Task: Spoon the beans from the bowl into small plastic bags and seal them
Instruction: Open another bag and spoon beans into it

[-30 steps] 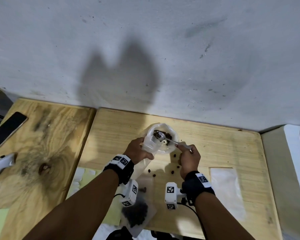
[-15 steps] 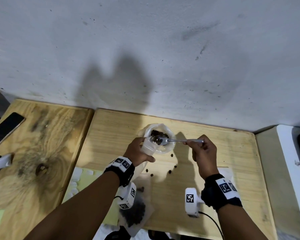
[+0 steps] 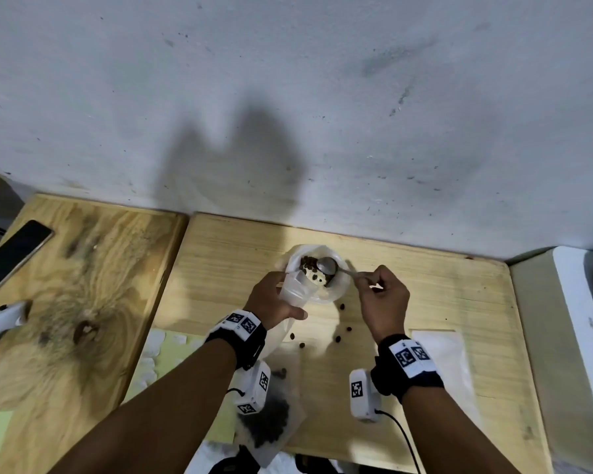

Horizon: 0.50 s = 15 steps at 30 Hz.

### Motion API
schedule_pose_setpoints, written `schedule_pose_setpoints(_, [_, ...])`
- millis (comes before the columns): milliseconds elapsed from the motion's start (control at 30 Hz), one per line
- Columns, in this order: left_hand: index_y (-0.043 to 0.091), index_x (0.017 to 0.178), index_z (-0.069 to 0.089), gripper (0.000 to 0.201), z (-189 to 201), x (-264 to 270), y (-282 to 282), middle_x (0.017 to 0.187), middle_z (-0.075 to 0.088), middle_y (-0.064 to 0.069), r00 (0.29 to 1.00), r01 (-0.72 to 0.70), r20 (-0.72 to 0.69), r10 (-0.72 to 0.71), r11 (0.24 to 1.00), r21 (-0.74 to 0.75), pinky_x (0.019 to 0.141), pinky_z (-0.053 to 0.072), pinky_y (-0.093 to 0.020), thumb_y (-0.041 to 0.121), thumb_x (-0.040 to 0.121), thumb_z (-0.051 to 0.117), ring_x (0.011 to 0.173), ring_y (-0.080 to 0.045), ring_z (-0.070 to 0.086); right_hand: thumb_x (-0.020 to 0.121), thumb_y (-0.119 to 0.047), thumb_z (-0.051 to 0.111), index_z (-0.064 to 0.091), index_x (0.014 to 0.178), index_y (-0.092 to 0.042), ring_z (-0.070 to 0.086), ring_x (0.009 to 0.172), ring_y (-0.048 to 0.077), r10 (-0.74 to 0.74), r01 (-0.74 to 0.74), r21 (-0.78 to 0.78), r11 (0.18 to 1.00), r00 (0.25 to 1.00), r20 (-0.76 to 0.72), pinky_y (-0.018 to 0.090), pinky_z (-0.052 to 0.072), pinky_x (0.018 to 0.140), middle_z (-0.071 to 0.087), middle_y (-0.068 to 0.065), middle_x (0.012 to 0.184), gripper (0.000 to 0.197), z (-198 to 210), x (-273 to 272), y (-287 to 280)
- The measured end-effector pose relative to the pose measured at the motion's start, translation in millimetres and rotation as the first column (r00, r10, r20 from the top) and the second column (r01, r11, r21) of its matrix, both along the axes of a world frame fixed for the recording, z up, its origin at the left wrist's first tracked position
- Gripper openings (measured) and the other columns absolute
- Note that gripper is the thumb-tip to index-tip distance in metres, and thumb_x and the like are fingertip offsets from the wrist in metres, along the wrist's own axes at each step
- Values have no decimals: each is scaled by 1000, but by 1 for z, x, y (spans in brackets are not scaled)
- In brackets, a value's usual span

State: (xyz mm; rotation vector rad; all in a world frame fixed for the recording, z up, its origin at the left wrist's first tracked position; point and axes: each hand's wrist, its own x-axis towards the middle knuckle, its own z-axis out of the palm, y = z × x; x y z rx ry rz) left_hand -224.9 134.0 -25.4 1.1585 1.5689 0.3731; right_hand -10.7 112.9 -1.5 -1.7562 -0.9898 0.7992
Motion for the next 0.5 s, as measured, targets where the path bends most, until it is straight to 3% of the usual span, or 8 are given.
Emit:
schedule_pose_setpoints(67, [18,130,50,93,0,1,-2,119,61,3,1000,19,-7,-19,1000,18,86,51,-32,24,48,93,103,-17,61,85,-9,70,42,60,-22,42,49,6,35,-34,-30,999,998,42,23,36,51,57,4,58,40,-11,-8,-1])
schedule_pose_setpoints(167, [20,130,49,89,1,1,-2,117,57,6,997,75,-27,-74,996,42,90,49,-33,21,53,92,105,-18,58,88,-17,70,43,60,-29,40,44,7,51,-45,-74,996,996,75,24,36,49,56,-5,57,42,-26,-17,-6])
schedule_pose_setpoints(267, [19,132,47,89,2,1,1,116,53,8,994,104,-33,-102,993,49,91,47,-32,19,55,91,106,-17,55,87,-11,71,42,59,-18,51,56,0,18,-19,-107,994,1000,-13,17,40,56,56,-12,60,41,-35,-23,-15])
schedule_pose_setpoints(367, [19,134,46,93,3,0,4,120,55,8,994,108,-31,-107,992,58,93,47,-33,20,53,92,109,-16,56,85,-8,74,40,59,-9,41,57,8,-22,7,-145,989,994,-103,25,36,60,42,-6,56,42,-45,-27,-24])
schedule_pose_setpoints(500, [20,136,47,97,4,3,8,133,53,6,989,145,-29,-143,986,87,100,47,-38,20,51,92,118,-16,54,82,-8,76,39,53,-20,36,61,17,-116,55,-235,970,961,-253,31,32,63,36,-3,57,48,-57,-32,-30])
